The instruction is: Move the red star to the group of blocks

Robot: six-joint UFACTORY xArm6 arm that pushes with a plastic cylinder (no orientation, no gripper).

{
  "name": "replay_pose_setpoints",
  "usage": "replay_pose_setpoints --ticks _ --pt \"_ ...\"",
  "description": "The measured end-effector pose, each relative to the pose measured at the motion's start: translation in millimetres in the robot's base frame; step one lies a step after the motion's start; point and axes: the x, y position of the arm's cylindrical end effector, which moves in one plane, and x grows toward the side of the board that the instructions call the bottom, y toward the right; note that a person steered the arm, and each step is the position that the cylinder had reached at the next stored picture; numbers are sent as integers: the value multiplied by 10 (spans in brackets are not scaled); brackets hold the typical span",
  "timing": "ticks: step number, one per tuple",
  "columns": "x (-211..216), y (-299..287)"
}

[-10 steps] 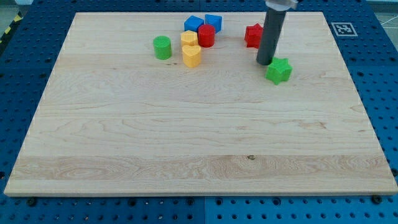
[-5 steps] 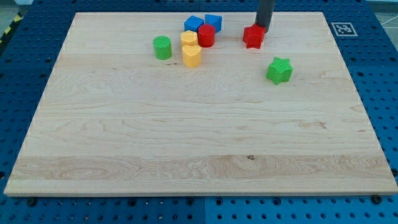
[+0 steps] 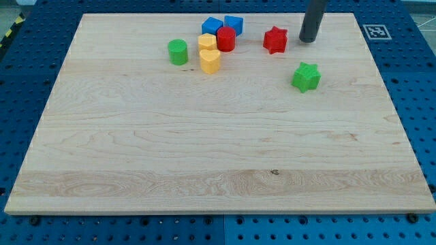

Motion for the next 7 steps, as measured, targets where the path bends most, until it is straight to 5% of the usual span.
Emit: replay_pose_setpoints --ticks 4,7 --pt "-1 -957" --pt "223 -1019"
